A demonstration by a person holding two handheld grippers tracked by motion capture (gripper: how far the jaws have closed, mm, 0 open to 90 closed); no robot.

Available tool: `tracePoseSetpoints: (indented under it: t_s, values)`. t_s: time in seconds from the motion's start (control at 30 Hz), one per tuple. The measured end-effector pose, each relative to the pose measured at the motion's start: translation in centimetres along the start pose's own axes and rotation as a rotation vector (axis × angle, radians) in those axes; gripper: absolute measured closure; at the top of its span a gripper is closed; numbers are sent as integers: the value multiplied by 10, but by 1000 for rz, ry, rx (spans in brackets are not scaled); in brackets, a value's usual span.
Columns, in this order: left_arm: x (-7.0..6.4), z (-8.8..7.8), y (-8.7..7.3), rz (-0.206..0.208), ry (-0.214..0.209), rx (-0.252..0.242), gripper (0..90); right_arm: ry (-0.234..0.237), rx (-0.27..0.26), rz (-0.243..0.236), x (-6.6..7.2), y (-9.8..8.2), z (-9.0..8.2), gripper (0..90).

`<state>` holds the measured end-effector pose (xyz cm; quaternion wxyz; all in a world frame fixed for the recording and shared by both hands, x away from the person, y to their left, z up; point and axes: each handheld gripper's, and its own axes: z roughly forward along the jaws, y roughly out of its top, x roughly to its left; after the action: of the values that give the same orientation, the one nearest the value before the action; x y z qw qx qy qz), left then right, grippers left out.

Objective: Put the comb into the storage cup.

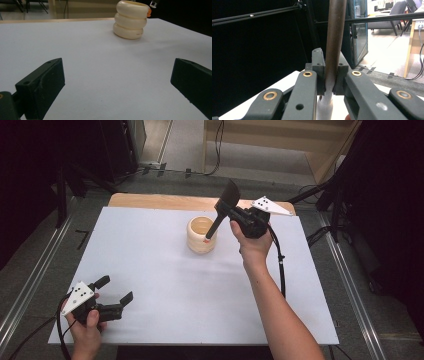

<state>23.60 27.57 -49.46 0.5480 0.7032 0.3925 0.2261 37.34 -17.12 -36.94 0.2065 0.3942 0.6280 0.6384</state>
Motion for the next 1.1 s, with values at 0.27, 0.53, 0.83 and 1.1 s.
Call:
tracePoseSetpoints:
  t_s: [0.27, 0.53, 0.83, 1.1]
  values:
    - [0, 0, 0, 4, -1, 4, 0, -15, -3, -11, -3, 2, 7, 816]
    - [0, 0, 0, 3, -2, 3, 0, -25, -15, -11, -6, 7, 12, 816]
    - [0, 0, 0, 4, -2, 5, 0, -31, -13, -21, -5, 7, 20, 816]
    - [0, 0, 0, 6, -3, 5, 0, -39, 0, -22, -8, 1, 26, 816]
